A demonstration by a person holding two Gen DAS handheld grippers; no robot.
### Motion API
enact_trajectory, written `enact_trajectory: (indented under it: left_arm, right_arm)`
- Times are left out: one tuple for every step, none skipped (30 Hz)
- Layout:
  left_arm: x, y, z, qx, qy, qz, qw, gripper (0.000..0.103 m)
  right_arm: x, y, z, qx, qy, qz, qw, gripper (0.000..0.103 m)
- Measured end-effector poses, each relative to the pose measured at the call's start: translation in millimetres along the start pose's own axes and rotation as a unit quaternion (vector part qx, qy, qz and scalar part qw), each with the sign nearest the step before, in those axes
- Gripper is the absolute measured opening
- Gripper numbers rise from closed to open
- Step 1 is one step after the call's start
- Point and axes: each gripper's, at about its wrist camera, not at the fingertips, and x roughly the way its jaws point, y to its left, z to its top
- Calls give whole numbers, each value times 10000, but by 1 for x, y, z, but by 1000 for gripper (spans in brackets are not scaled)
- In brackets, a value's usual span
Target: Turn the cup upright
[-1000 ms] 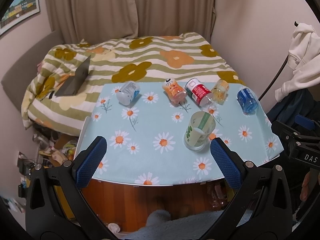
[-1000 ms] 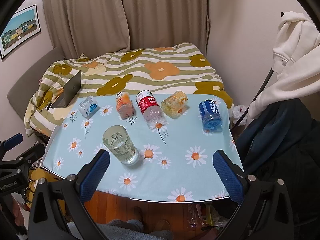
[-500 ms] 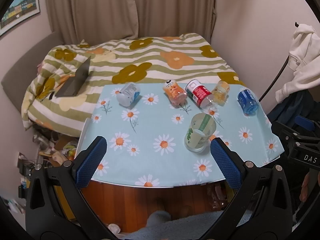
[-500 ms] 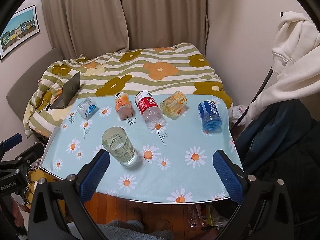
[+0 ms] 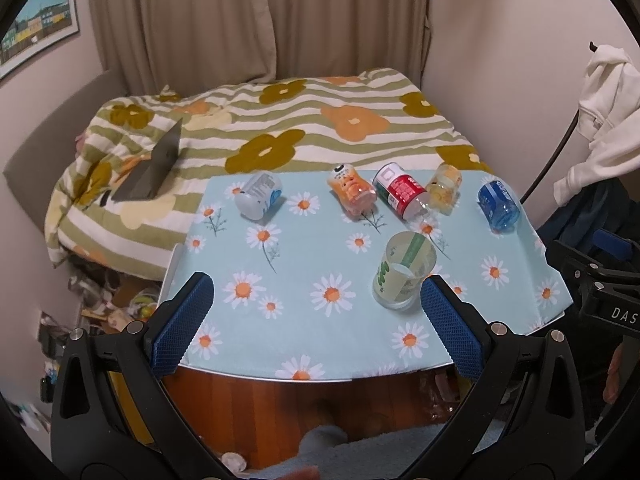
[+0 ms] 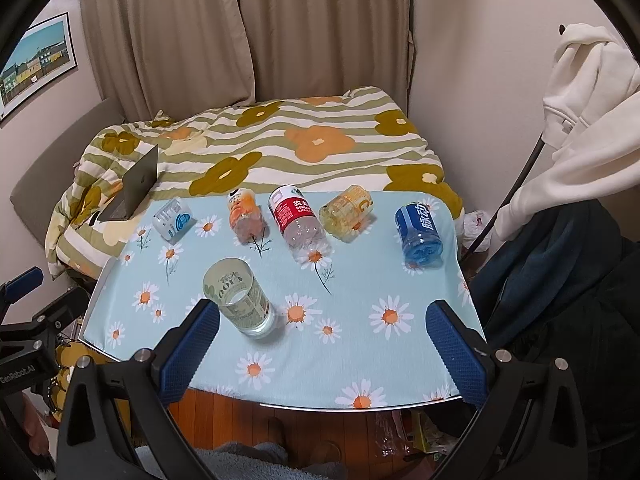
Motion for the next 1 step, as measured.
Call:
enact_trajectory:
  left_arm:
    - [1,1,1,6,-8,0,10000,103]
  right_arm:
    - [0,0,0,-5,2,0,10000,103]
